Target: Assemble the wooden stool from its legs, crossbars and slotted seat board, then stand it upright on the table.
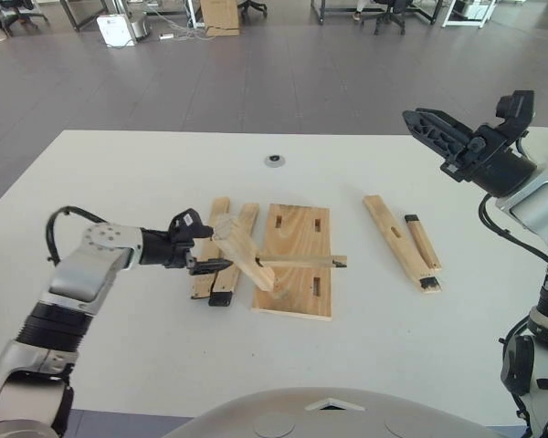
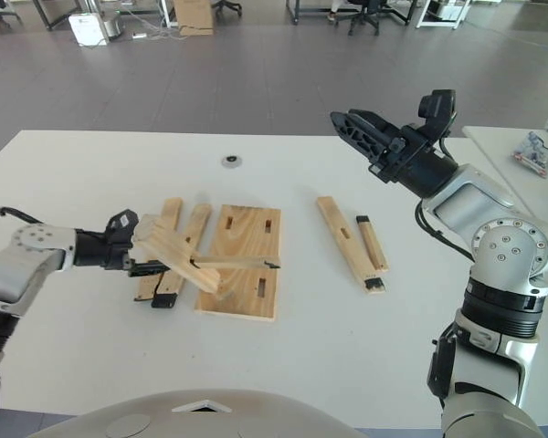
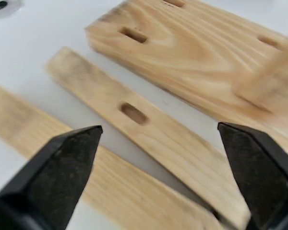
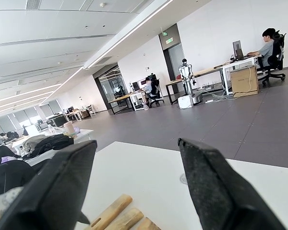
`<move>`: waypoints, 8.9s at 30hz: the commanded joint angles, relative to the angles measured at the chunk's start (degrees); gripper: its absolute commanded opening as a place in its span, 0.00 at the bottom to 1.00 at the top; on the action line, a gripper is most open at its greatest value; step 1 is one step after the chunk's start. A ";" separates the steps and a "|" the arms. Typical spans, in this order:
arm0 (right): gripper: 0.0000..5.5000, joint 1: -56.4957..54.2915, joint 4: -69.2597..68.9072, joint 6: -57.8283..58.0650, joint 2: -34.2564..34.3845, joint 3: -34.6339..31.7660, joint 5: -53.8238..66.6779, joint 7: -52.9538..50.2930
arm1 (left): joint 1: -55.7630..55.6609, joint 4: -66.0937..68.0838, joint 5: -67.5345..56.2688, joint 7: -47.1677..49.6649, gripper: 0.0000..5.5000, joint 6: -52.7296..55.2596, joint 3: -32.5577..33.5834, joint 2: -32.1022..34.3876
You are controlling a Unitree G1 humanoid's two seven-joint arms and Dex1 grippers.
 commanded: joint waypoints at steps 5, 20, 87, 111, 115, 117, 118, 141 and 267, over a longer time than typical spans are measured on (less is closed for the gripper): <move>0.58 -0.50 0.79 0.38 0.25 0.34 -0.17 0.09 | 3.74 -2.76 3.01 13.23 0.81 5.47 0.03 -8.50; 0.58 1.36 -1.32 0.33 2.44 -0.88 0.76 -3.50 | 4.86 2.36 8.59 10.81 0.75 6.53 -6.36 -4.62; 0.53 -15.61 0.09 6.14 6.67 7.23 26.58 -1.07 | -30.33 -7.17 -35.75 -13.79 0.38 32.32 12.54 -0.52; 0.38 -17.20 5.14 4.07 -11.14 5.35 4.31 11.03 | -18.81 5.77 -25.89 -9.45 0.66 17.29 20.15 2.43; 0.38 -12.71 -1.52 9.62 -19.95 0.50 8.13 17.83 | -5.12 -0.89 -26.61 -6.03 0.66 16.22 24.94 1.17; 0.38 -8.50 -6.55 12.69 -23.14 -1.63 11.27 20.77 | 0.31 -3.88 -27.39 -4.62 0.66 16.90 26.79 0.84; 0.38 -6.02 -9.09 13.67 -24.16 -2.44 12.37 21.86 | 2.05 -4.95 -27.75 -4.07 0.66 17.25 27.40 0.89; 0.38 26.52 -26.24 6.98 -19.87 -12.40 14.54 19.83 | 7.87 -7.78 -29.28 -2.41 0.66 18.30 31.04 3.95; 0.38 -13.65 -12.26 0.36 -11.01 45.92 -28.41 33.29 | 17.18 -19.27 -30.88 12.08 0.66 9.46 26.09 -8.68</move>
